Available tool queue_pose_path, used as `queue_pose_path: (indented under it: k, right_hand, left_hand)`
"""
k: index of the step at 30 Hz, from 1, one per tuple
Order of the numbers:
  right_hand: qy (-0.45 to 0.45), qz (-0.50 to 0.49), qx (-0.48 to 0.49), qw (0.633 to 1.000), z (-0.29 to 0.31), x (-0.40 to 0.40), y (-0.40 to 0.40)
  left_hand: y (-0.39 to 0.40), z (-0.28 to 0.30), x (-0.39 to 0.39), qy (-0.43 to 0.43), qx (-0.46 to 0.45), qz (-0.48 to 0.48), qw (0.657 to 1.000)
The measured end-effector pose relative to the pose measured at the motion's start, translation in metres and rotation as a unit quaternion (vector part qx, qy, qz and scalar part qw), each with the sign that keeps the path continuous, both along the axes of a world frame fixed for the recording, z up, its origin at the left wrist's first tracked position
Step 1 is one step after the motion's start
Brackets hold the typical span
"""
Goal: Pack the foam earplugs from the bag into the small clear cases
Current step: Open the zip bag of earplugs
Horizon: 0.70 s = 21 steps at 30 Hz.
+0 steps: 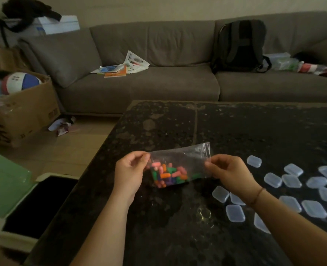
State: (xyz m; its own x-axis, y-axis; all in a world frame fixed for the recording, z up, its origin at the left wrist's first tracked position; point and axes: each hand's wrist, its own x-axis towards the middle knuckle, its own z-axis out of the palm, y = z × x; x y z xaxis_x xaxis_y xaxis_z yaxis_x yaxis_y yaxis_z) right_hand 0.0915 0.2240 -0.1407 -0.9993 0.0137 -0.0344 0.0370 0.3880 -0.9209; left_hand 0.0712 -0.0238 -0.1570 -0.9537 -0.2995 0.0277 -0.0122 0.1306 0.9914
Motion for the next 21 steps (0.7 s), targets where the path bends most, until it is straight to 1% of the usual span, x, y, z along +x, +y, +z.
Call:
queue_pose_path:
  k: [3, 6, 9, 10, 11, 13, 14, 15, 17, 19, 20, 21]
  right_hand:
    - [0.015, -0.006, -0.002, 1.000, 0.004, -0.001, -0.002]
    - [-0.004, 0.022, 0.036, 0.999, 0.002, 0.001, -0.006]
    - [0.001, 0.041, 0.068, 0.997, -0.001, 0.003, -0.006]
    - [0.006, 0.042, 0.071, 0.997, -0.001, 0.003, -0.005]
    - [0.010, 0.043, 0.074, 0.996, -0.001, 0.002, -0.003]
    - [0.009, 0.050, 0.083, 0.995, 0.000, -0.001, -0.002]
    - [0.004, 0.056, 0.090, 0.994, 0.001, -0.003, -0.001]
    - [-0.004, 0.063, 0.097, 0.993, 0.002, -0.005, 0.000]
    - [-0.021, 0.086, 0.118, 0.989, 0.004, -0.008, 0.003]
    - [-0.033, 0.121, 0.162, 0.979, 0.006, -0.008, 0.006]
    - [-0.035, 0.134, 0.189, 0.972, 0.005, -0.007, 0.007]
    - [-0.034, 0.138, 0.208, 0.968, 0.005, -0.007, 0.007]
  left_hand:
    - [0.001, -0.001, -0.003, 0.000, -0.005, 0.020, 1.000]
    - [0.002, -0.006, -0.002, -0.038, -0.042, 0.030, 0.998]
    - [0.004, -0.001, 0.000, -0.054, -0.040, 0.003, 0.998]
    - [0.005, 0.001, 0.000, -0.069, -0.048, -0.004, 0.996]
    - [0.007, 0.002, 0.001, -0.093, -0.075, -0.003, 0.993]
    - [0.008, 0.007, 0.004, -0.147, -0.166, 0.005, 0.975]
    - [0.009, 0.010, 0.006, -0.169, -0.203, -0.006, 0.965]
    - [0.009, 0.014, 0.010, -0.184, -0.224, -0.034, 0.956]
    - [0.010, 0.021, 0.018, -0.221, -0.256, -0.125, 0.933]
    - [0.012, 0.027, 0.026, -0.253, -0.318, -0.203, 0.891]
    - [0.013, 0.026, 0.028, -0.258, -0.343, -0.211, 0.878]
    - [0.014, 0.026, 0.027, -0.254, -0.353, -0.200, 0.878]
